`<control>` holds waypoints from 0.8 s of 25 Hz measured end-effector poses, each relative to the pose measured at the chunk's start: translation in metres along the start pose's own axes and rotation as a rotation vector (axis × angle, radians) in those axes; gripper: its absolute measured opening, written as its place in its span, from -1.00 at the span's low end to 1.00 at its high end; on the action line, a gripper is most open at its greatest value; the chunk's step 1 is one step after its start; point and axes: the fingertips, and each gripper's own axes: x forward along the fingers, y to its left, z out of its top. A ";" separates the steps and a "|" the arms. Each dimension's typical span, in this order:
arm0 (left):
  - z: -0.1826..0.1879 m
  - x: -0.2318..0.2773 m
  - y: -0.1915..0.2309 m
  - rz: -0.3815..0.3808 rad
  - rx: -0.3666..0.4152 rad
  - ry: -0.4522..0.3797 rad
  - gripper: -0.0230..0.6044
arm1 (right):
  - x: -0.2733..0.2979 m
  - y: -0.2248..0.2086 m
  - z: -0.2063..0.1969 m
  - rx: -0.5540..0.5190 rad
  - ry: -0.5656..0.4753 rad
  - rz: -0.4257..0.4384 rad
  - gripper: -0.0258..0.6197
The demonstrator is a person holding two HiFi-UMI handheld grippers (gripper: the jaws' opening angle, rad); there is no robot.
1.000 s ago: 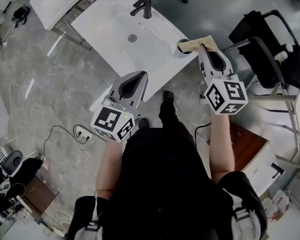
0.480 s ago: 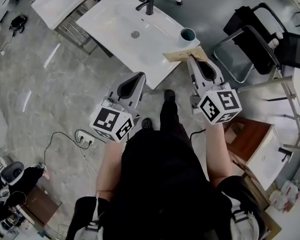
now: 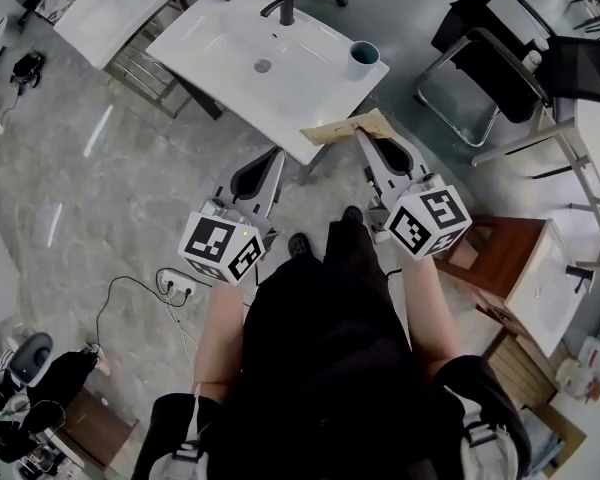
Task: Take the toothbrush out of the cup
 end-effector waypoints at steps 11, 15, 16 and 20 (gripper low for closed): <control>0.005 0.001 -0.009 0.007 -0.008 -0.016 -0.88 | -0.007 0.015 0.005 0.041 0.007 0.085 -0.68; -0.001 -0.004 -0.011 0.010 -0.013 -0.010 -0.88 | -0.012 0.019 -0.005 -0.022 0.040 0.068 -0.68; -0.002 -0.005 -0.011 0.011 -0.014 -0.008 -0.88 | -0.013 0.020 -0.008 -0.027 0.043 0.070 -0.69; -0.004 -0.010 -0.018 0.005 -0.009 -0.006 -0.88 | -0.020 0.022 -0.015 -0.024 0.052 0.063 -0.69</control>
